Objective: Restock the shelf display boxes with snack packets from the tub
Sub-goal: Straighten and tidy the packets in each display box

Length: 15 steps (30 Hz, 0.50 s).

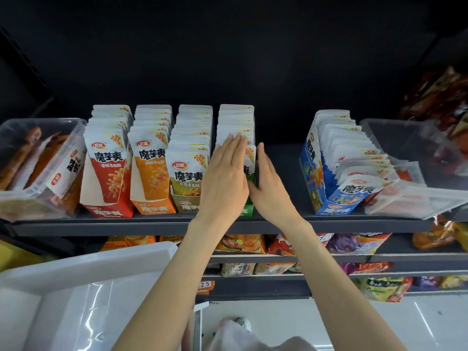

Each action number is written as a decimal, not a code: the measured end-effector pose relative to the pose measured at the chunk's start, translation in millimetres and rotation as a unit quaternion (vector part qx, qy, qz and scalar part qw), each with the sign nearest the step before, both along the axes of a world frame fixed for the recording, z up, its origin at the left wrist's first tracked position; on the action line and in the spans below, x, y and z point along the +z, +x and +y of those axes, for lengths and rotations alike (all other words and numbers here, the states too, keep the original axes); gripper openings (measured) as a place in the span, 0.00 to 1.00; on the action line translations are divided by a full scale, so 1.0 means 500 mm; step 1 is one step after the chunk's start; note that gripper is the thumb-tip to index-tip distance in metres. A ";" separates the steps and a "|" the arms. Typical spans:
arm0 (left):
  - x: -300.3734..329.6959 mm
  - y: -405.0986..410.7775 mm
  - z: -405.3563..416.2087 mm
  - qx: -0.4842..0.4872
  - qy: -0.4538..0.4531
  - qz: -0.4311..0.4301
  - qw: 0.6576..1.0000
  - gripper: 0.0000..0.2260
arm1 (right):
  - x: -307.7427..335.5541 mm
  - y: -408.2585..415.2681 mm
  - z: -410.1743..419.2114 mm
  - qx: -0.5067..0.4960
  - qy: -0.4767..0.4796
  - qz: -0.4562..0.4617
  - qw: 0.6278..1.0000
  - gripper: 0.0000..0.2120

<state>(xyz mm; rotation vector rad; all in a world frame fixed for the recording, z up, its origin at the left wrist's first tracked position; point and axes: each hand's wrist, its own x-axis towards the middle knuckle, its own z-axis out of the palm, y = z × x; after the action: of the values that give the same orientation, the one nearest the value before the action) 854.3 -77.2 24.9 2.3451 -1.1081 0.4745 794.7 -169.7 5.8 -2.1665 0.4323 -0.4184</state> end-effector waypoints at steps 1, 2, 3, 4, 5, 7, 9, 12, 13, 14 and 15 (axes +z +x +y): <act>0.001 -0.001 0.000 -0.004 -0.005 0.001 1.000 0.23 | 0.001 -0.004 -0.002 -0.001 -0.002 0.003 1.000 0.35; 0.003 -0.004 0.000 -0.009 -0.014 0.001 1.000 0.22 | 0.004 -0.010 -0.004 -0.002 -0.005 0.004 1.000 0.35; 0.006 -0.006 0.000 -0.015 -0.028 -0.001 1.000 0.22 | 0.009 -0.016 -0.006 -0.003 -0.010 0.003 1.000 0.34; 0.009 -0.010 0.000 -0.022 -0.048 -0.005 0.999 0.22 | 0.017 -0.025 -0.008 -0.003 -0.017 -0.002 1.000 0.33; 0.014 -0.015 -0.002 -0.030 -0.079 -0.008 0.996 0.21 | 0.027 -0.035 -0.011 -0.004 -0.028 -0.014 0.999 0.32; 0.027 -0.030 -0.012 -0.050 -0.169 0.004 0.984 0.18 | 0.052 -0.065 -0.022 0.002 -0.045 -0.059 0.997 0.28; 0.044 -0.056 -0.033 -0.085 -0.260 0.043 0.961 0.14 | 0.083 -0.108 -0.044 0.003 -0.051 -0.109 0.993 0.23; 0.064 -0.102 -0.077 -0.159 -0.329 0.137 0.921 0.13 | 0.122 -0.184 -0.098 -0.031 -0.051 -0.185 0.981 0.15; 0.066 -0.114 -0.095 -0.179 -0.327 0.175 0.911 0.14 | 0.132 -0.209 -0.119 -0.050 -0.056 -0.209 0.975 0.13; 0.066 -0.125 -0.113 -0.195 -0.310 0.216 0.905 0.16 | 0.139 -0.234 -0.141 -0.069 -0.061 -0.233 0.968 0.12; 0.064 -0.135 -0.130 -0.209 -0.283 0.259 0.899 0.20 | 0.143 -0.257 -0.163 -0.087 -0.060 -0.255 0.961 0.12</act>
<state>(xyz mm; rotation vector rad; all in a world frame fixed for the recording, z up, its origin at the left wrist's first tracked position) 786.7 -142.1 57.0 1.5329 -0.9980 -0.0092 666.2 -251.0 77.5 -2.0388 0.3099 -1.0938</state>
